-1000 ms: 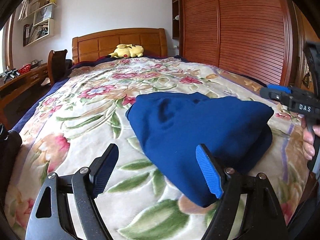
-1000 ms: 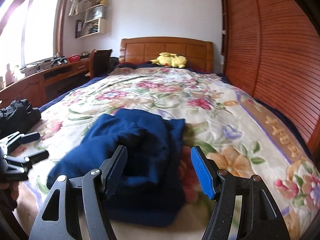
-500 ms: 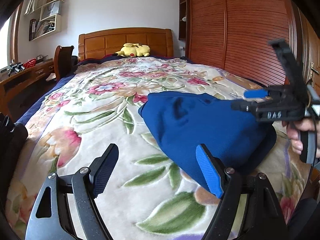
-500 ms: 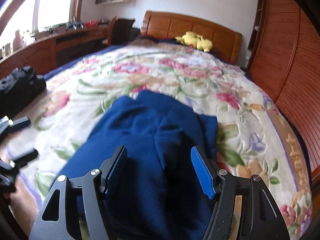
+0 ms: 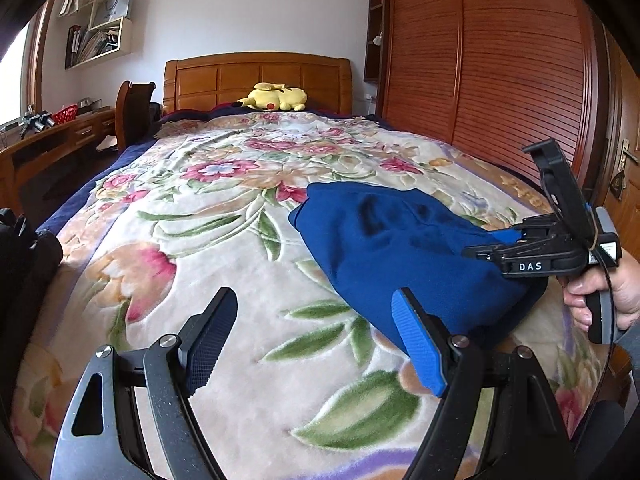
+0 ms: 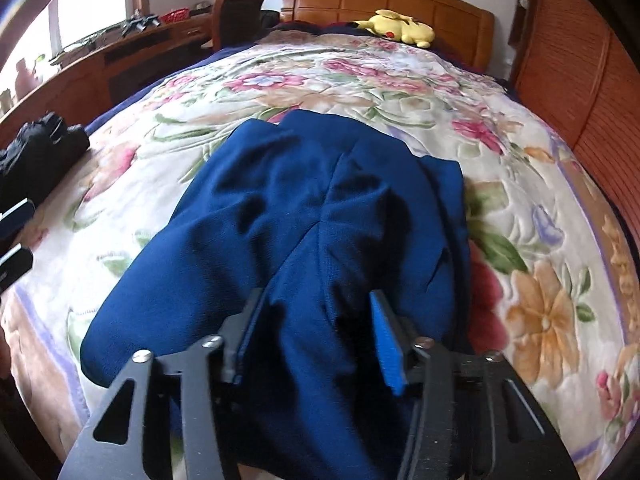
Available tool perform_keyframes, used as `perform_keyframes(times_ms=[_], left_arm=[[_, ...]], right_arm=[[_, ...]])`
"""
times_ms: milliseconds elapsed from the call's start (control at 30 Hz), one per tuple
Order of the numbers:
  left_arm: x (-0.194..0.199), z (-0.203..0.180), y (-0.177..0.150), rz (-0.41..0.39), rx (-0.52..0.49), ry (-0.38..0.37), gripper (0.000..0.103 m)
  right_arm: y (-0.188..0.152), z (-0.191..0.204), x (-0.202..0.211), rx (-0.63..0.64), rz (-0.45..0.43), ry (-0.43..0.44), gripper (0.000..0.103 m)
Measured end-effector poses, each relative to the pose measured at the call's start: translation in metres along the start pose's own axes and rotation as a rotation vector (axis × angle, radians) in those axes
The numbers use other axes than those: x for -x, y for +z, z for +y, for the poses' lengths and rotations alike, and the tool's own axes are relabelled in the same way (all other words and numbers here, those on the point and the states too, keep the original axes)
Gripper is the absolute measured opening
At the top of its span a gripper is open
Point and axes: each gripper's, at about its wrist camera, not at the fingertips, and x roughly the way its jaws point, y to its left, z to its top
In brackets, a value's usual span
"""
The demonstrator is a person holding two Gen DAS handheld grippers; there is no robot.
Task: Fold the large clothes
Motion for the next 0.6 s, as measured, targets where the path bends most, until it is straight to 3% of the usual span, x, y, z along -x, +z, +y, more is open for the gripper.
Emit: perform_keyframes(times_ms=[100, 367, 500, 600], left_arm=[[0.001, 0.000, 0.000, 0.000, -0.002, -0.001, 0.080], [-0.001, -0.002, 0.001, 0.010, 0.017, -0.014, 0.080], [0.000, -0.009, 0.002, 0.009, 0.002, -0.027, 0.080], [0.001, -0.012, 0.001, 0.009, -0.011, -0.032, 0.080]], right_arm=[[-0.004, 0.007, 0.008, 0.052, -0.030, -0.027, 0.019], [0.001, 0.020, 0.052, 0.171, -0.165, -0.161, 0.013], [0.000, 0.005, 0.074, 0.154, -0.199, -0.207, 0.012], [-0.013, -0.023, 0.074, 0.076, -0.170, -0.234, 0.012]])
